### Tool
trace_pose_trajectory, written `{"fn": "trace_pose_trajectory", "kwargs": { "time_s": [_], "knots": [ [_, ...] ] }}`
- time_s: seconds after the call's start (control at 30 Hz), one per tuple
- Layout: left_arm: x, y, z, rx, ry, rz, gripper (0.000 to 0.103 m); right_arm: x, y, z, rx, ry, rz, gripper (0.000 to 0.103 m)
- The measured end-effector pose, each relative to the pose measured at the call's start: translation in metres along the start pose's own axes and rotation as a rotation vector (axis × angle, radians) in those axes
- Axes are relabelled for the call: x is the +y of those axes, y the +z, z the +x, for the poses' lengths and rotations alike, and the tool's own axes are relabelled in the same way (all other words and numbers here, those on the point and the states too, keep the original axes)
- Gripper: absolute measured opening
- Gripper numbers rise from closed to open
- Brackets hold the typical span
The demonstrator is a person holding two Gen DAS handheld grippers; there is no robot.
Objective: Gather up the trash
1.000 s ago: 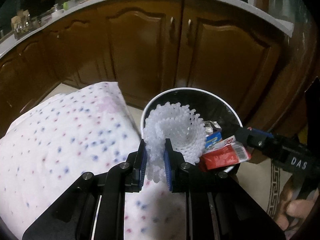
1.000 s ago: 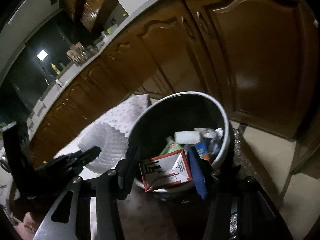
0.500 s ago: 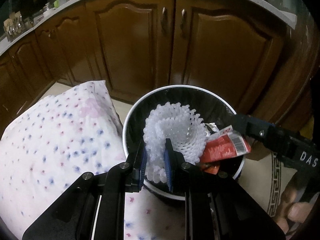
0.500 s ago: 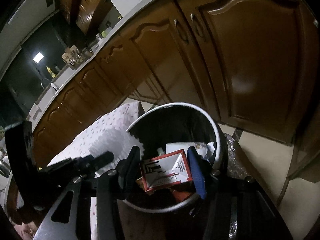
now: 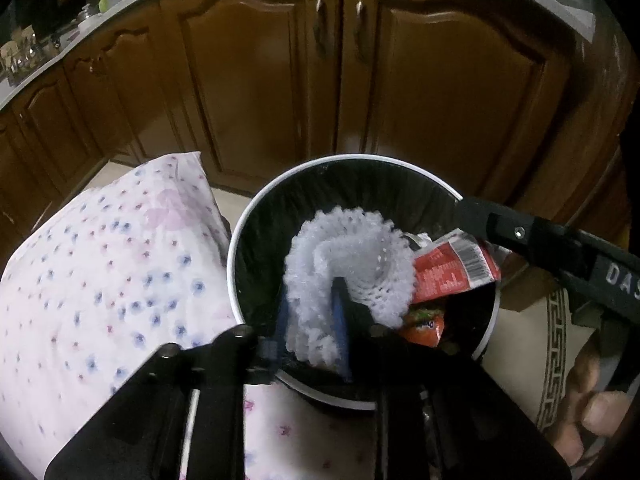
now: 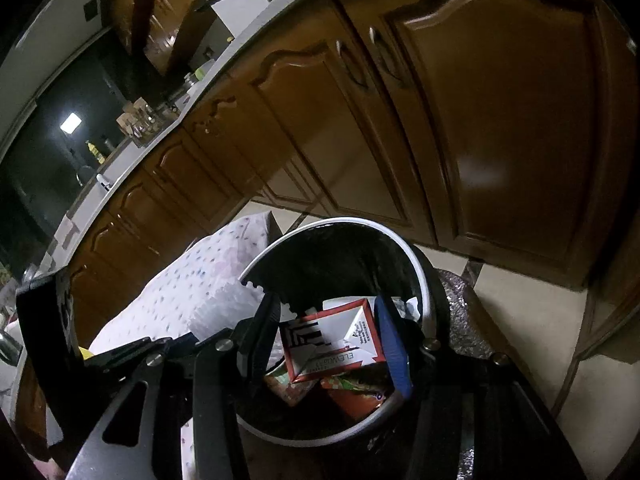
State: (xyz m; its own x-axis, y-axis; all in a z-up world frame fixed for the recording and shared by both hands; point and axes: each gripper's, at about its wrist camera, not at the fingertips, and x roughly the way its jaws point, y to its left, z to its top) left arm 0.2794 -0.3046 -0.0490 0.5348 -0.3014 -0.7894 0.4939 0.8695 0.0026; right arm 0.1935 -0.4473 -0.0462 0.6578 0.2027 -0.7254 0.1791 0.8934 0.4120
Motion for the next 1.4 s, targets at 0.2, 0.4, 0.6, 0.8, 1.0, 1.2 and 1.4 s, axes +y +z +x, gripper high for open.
{"fn": "trace_pose_trajectory", "kwargs": {
  "time_s": [0.2,0.4,0.6,0.8,1.0,1.2,1.4],
  "knots": [
    [-0.001,-0.002,-0.011,-0.027,0.008,0.011,0.067,-0.009,0.003,0.009,0.027,0.023,0.057,0.053],
    [0.016,-0.013,-0.026,-0.039,0.009,-0.021,0.070,-0.012,0.005,0.003,0.003,0.042,0.094,0.061],
    [0.045,-0.042,-0.059,-0.100,-0.010,-0.122,0.073,-0.004,-0.004,-0.020,-0.051,0.069,0.112,0.071],
    [0.063,-0.076,-0.096,-0.153,0.001,-0.193,0.075,0.017,-0.033,-0.052,-0.147,0.076,0.115,0.082],
    [0.075,-0.106,-0.144,-0.259,0.026,-0.225,0.083,0.053,-0.067,-0.078,-0.218,0.041,0.062,0.089],
    [0.076,-0.142,-0.201,-0.460,0.137,-0.211,0.101,0.106,-0.089,-0.109,-0.332,-0.021,-0.076,0.103],
    [0.082,-0.185,-0.239,-0.600,0.236,-0.222,0.103,0.150,-0.134,-0.132,-0.487,-0.129,-0.254,0.103]
  ]
}}
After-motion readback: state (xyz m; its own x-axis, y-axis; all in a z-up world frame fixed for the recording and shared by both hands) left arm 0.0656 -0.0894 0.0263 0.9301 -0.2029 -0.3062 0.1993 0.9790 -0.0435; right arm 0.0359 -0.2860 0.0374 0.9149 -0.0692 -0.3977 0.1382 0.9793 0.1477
